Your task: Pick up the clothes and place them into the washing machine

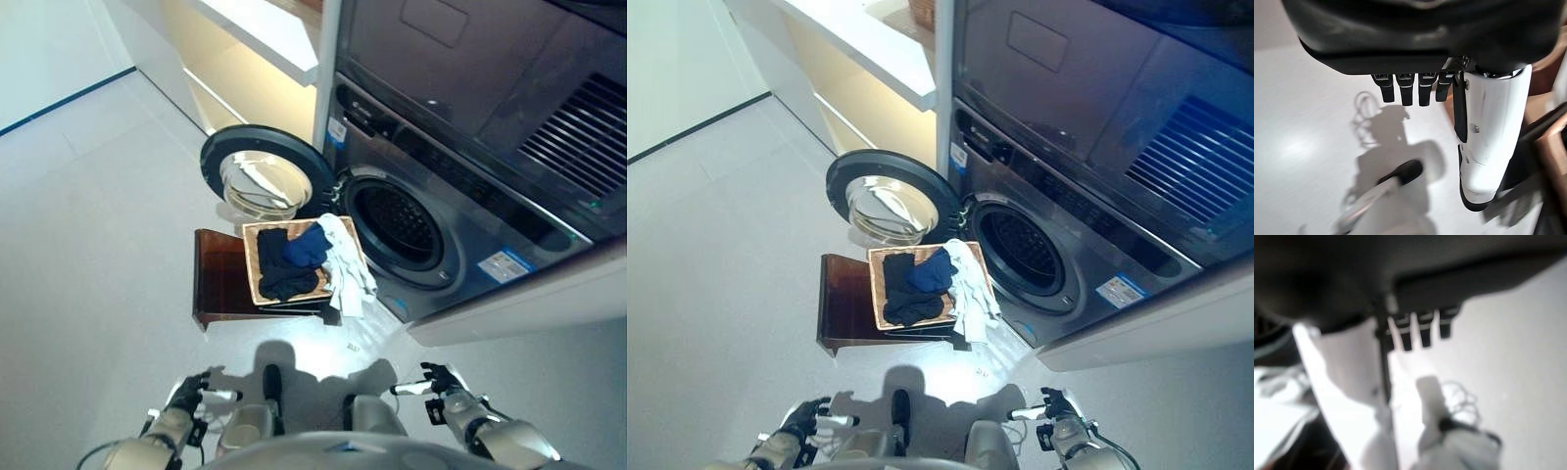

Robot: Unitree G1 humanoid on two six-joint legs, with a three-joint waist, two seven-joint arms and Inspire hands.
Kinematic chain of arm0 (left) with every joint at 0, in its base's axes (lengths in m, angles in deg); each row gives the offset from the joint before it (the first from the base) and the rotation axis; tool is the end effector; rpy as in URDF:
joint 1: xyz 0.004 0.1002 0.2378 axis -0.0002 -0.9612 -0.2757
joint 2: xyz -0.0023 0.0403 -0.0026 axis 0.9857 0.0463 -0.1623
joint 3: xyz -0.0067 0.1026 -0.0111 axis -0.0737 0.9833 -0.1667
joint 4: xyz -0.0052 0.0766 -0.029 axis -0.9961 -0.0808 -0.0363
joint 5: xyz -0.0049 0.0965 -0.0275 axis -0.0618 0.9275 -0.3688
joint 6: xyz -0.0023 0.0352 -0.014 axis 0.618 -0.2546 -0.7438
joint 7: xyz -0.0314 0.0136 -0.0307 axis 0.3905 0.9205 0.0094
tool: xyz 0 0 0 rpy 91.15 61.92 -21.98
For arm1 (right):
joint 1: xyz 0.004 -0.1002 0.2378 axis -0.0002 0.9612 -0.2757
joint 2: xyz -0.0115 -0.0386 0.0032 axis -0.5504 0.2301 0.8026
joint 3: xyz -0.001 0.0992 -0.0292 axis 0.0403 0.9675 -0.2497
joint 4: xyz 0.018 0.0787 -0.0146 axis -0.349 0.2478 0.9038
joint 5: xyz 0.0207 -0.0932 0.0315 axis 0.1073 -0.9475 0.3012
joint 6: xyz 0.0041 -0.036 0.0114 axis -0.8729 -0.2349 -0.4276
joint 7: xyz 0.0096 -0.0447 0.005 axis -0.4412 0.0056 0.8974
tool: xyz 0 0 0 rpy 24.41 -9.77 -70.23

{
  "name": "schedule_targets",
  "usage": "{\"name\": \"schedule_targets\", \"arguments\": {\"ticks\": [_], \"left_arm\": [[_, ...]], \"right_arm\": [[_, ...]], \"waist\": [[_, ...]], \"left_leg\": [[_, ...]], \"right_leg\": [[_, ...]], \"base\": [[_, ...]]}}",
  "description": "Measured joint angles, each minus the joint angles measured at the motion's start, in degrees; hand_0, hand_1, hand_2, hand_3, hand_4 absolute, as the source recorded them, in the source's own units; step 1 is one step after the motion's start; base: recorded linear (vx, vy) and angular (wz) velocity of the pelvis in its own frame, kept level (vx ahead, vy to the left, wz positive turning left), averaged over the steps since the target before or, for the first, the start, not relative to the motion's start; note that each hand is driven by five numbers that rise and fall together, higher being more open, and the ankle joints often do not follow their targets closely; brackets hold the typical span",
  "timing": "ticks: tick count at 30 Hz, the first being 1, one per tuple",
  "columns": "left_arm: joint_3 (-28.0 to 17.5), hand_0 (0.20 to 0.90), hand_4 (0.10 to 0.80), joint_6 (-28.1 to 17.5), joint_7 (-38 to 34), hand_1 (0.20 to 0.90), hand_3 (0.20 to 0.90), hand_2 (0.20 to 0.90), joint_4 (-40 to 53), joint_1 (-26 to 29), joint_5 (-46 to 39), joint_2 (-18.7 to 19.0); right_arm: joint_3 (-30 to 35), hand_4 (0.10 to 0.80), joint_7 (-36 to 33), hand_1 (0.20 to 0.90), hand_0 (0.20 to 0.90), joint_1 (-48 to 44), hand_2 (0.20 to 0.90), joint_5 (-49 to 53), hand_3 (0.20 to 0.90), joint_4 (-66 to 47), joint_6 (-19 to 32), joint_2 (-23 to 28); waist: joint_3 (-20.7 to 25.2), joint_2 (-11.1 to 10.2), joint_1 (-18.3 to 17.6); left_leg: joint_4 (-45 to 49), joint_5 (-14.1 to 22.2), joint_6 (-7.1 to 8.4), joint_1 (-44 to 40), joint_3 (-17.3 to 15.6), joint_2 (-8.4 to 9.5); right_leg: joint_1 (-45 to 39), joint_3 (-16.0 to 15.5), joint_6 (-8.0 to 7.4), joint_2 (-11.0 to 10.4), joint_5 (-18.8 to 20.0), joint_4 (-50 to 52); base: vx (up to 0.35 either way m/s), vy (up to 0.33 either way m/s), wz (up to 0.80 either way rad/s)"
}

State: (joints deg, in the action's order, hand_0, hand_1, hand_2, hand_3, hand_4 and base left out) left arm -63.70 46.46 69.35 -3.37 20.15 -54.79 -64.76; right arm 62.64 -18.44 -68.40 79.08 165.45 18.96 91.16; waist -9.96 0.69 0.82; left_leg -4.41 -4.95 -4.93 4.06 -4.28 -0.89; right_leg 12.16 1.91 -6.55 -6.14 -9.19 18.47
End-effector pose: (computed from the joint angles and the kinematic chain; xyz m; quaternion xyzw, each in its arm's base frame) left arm 0.1120 0.2309 -0.1050 0.2318 0.5036 0.0171 0.8321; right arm 0.1092 -0.2285 -0.1071 -0.2595 0.5286 -0.0327 0.8076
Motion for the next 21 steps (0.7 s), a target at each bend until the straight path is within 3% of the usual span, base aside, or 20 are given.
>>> {"name": "schedule_targets", "arguments": {"ticks": [3,4,5,7,8,9,11,13,15,21], "left_arm": [[-0.02,0.9,0.8,0.05,-0.6,0.9,0.9,0.9,-0.25,3.44,-0.04,0.61],[-0.06,0.9,0.8,-0.03,-0.91,0.9,0.9,0.9,-0.2,3.7,-0.05,1.06],[-0.2,0.9,0.8,0.0,-0.97,0.9,0.9,0.9,-0.2,3.28,-0.06,1.31],[-0.47,0.9,0.8,0.09,-1.02,0.9,0.9,0.9,-0.06,3.06,-0.06,1.66],[-0.48,0.9,0.8,0.09,-1.11,0.9,0.9,0.9,0.13,2.78,-0.06,1.68],[-0.53,0.9,0.8,-0.02,-1.16,0.9,0.9,0.9,0.42,1.93,-0.05,1.15],[-1.12,0.9,0.8,0.15,-0.69,0.9,0.9,0.9,0.82,-0.6,-0.05,-0.32],[-1.05,0.9,0.8,0.15,-0.53,0.9,0.9,0.9,0.83,-2.39,-0.04,-1.7],[-0.82,0.9,0.8,0.16,-0.17,0.9,0.9,0.9,0.86,-2.65,-0.01,-2.72],[-0.09,0.9,0.8,0.1,-0.27,0.9,0.9,0.9,0.96,-0.55,-0.03,-2.86]], "right_arm": [[-0.18,0.8,-0.15,0.9,0.9,-1.04,0.9,0.08,0.9,-0.93,-0.11,-0.31],[-0.18,0.8,-0.15,0.9,0.9,-1.18,0.9,0.02,0.9,-1.47,-0.17,-0.5],[-0.23,0.8,-0.15,0.9,0.9,-1.15,0.9,-0.04,0.9,-1.61,-0.14,-0.75],[-0.04,0.8,-0.13,0.9,0.9,-0.65,0.9,-0.01,0.9,-1.63,-0.12,-1.66],[-0.03,0.8,-0.08,0.9,0.9,-0.6,0.9,-0.04,0.9,-1.54,-0.19,-1.83],[0.15,0.8,-0.05,0.9,0.9,-0.33,0.9,-0.11,0.9,-1.43,-0.17,-1.63],[0.98,0.8,0.02,0.9,0.9,-0.58,0.9,-0.11,0.9,-1.59,-0.17,-0.78],[0.98,0.8,-0.07,0.9,0.9,-0.59,0.9,-0.12,0.9,-2.03,-0.19,0.58],[0.57,0.8,-0.21,0.9,0.9,-1.2,0.9,-0.16,0.9,-2.75,-0.2,2.27],[-1.96,0.8,-0.31,0.9,0.9,-1.97,0.9,-2.44,0.9,-3.28,-0.26,3.39]], "waist": [[-1.73,-0.26,-0.79],[-2.18,-0.99,-0.64],[-2.15,-1.37,-0.56],[-2.24,-3.28,-0.71],[-2.29,-3.68,-0.67],[-2.06,-2.7,-0.76],[-1.49,-0.88,-0.78],[-0.96,-0.23,-1.1],[-0.84,-0.03,-1.55],[-0.43,0.19,-1.6]], "left_leg": [[-0.08,0.22,0.12,0.31,1.48,0.82],[-0.06,0.41,0.36,-0.42,1.35,1.22],[0.1,0.87,0.87,-0.99,1.39,1.33],[0.99,1.94,2.2,-1.78,3.15,2.29],[1.11,2.2,2.78,-1.95,3.73,2.26],[0.87,2.3,3.85,-1.93,4.43,0.88],[0.41,2.63,5.96,-3.15,4.19,-2.32],[0.45,3.03,6.78,-3.98,4.2,-3.6],[0.36,3.09,7.22,-3.75,4.19,-4.35],[-0.03,3.11,7.3,-3.58,4.19,-4.32]], "right_leg": [[0.54,0.69,-2.56,-2.29,4.98,-11.92],[0.86,-0.33,-2.92,-3.61,8.62,-16.02],[0.63,-2.7,-2.65,-4.26,11.36,-17.76],[-1.23,-3.54,-1.94,-4.66,13.36,-17.21],[-1.89,-2.56,-1.27,-4.28,15.52,-17.72],[-2.41,-3.12,-1.17,-3.38,16.23,-18.44],[-5.18,-4.79,0.74,-0.16,16.58,-21.32],[-6.67,-5.67,1.89,1.21,16.8,-22.48],[-6.62,-5.9,2.42,1.87,16.76,-22.66],[-6.16,-5.69,2.49,1.82,16.67,-22.62]], "base": [[0.081,-0.137,0.12],[0.087,-0.199,0.24],[0.067,-0.19,0.38],[0.085,-0.218,0.38],[0.126,-0.177,0.3],[0.118,-0.09,0.17],[0.106,-0.101,0.1],[0.022,-0.057,-0.01],[0.001,-0.045,0.03],[0.005,-0.035,-0.03]]}}
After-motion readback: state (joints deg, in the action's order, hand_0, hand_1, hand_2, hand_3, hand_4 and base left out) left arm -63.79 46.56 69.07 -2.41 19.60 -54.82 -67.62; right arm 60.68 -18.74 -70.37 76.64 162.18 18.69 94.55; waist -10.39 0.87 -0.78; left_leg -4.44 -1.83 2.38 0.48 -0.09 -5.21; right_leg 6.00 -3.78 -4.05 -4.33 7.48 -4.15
